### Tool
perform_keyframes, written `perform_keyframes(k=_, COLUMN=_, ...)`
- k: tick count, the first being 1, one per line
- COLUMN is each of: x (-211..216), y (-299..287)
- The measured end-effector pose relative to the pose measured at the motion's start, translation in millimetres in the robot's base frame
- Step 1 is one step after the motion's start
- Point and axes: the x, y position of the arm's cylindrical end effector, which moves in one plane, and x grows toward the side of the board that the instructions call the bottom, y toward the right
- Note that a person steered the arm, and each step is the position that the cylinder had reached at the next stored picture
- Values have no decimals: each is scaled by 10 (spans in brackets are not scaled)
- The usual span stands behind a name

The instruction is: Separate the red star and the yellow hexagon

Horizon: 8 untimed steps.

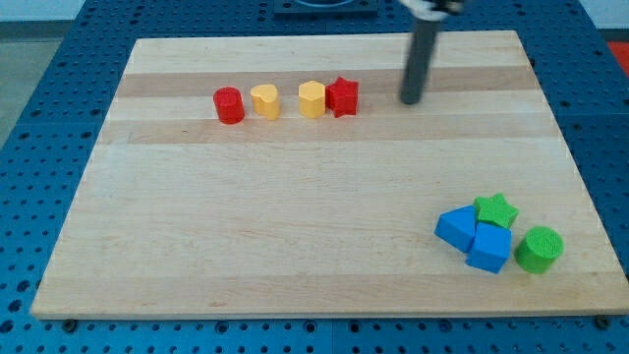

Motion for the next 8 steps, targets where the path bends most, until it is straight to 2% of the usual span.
perform_keyframes(k=1, x=-226, y=-415)
perform_keyframes(k=3, x=-39, y=-474)
perform_keyframes(k=5, x=-178, y=-878)
perform_keyframes(k=6, x=-2, y=-892)
perform_keyframes(k=8, x=721, y=-311)
